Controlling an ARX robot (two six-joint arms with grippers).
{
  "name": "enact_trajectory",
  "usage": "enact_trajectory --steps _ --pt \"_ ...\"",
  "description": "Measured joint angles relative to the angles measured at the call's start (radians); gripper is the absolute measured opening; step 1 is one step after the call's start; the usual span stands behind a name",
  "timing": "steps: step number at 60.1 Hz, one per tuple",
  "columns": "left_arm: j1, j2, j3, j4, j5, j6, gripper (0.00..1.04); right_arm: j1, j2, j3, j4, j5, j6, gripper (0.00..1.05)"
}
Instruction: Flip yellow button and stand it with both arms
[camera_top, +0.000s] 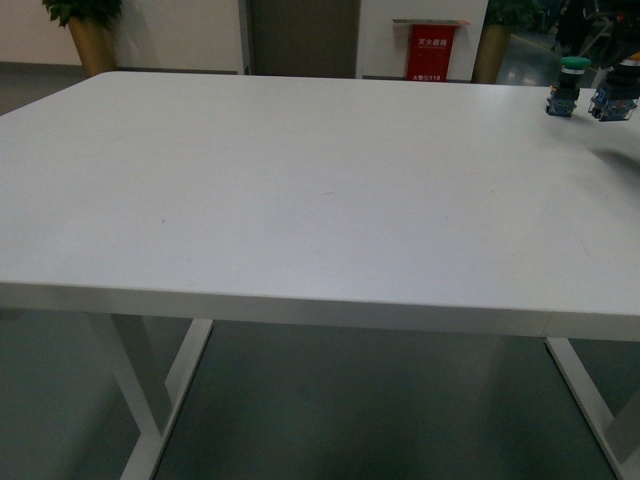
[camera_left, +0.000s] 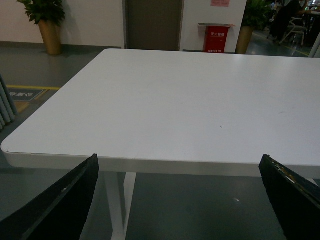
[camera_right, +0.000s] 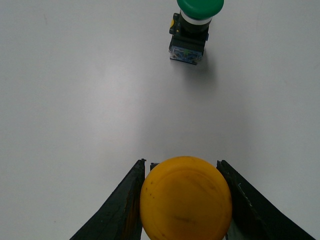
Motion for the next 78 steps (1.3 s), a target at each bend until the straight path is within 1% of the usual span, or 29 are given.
enact_trajectory --steps 7,15,26,28,38,54,78 --pt "0.0 0.0 0.0 0.0 0.0 0.0 0.99 -0.006 0.006 0.005 0.002 -0.008 0.0 0.37" --pt "0.0 0.0 0.0 0.0 0.0 0.0 0.99 -0.008 0.041 0.058 -0.024 -0.014 -0.002 0.37" --pt "0.0 0.0 0.0 0.0 0.0 0.0 0.99 -0.009 0.128 0.195 -0.11 -0.009 -0.011 0.37" --pt "0.0 0.0 0.0 0.0 0.0 0.0 0.99 -0.009 0.157 0.245 -0.141 -0.006 -0.011 0.37" --pt "0.0 0.0 0.0 0.0 0.0 0.0 0.99 -0.012 0.22 0.332 -0.193 0.0 -0.013 0.37" --pt "0.0 0.0 0.0 0.0 0.0 0.0 0.99 -0.015 0.241 0.399 -0.21 0.001 -0.008 0.37" --pt "0.0 0.0 0.0 0.0 0.0 0.0 0.99 -0.011 0.251 0.402 -0.216 0.0 0.0 0.37"
